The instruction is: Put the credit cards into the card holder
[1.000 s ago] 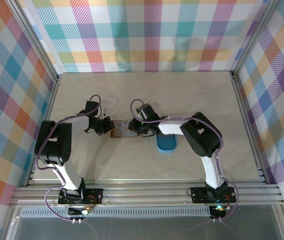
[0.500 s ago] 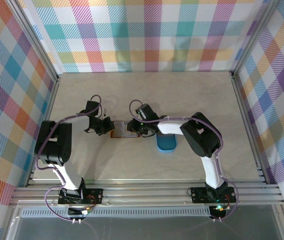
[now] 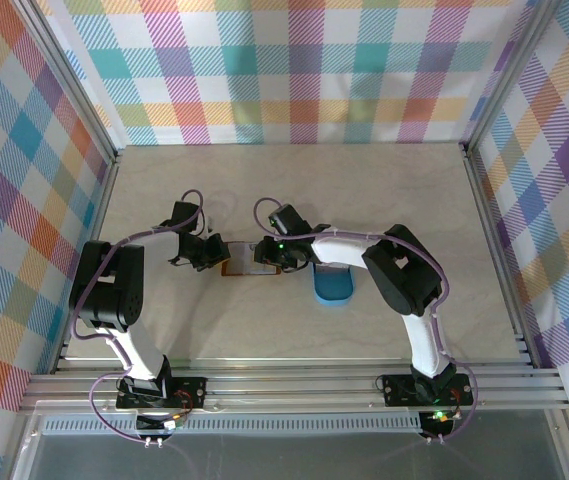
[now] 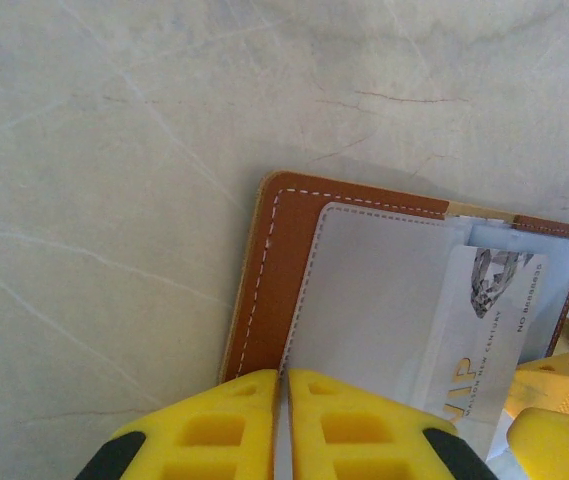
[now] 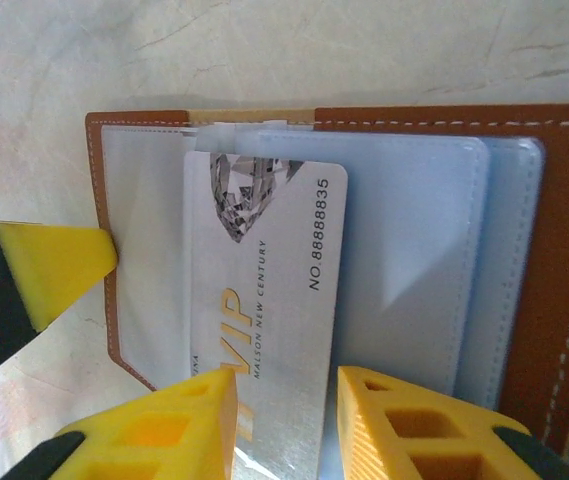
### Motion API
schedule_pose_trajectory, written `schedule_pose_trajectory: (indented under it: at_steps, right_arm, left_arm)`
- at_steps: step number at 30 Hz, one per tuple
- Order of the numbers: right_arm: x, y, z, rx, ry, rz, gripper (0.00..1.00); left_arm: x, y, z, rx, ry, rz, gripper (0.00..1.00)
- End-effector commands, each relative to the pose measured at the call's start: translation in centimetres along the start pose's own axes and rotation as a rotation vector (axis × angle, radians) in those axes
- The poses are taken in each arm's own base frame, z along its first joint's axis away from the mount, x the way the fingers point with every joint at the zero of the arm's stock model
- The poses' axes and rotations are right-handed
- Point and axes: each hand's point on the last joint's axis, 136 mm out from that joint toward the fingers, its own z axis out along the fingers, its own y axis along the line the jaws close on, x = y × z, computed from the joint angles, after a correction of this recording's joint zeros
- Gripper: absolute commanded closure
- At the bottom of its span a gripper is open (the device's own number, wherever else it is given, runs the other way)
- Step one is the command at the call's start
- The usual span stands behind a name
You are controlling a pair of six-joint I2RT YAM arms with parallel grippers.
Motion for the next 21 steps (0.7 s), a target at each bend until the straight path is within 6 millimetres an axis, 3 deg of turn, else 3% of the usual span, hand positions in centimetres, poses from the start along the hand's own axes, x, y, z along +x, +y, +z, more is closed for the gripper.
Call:
schedule_pose_trajectory:
  at_steps: [1,21]
  right_arm:
    - [-0.5,0.95,-0.87,0.02,-0.006,-0.031,0.67]
    - [-0.72,0.93,-0.02,0.096,0.015,-0.052,0.65]
  left_arm:
    - [1.24,0.73,0.54,-0.037,0.053,-0.001,0.88]
    - [1.28,0.7,0.74,-0.029,0.06,-0.002,0.88]
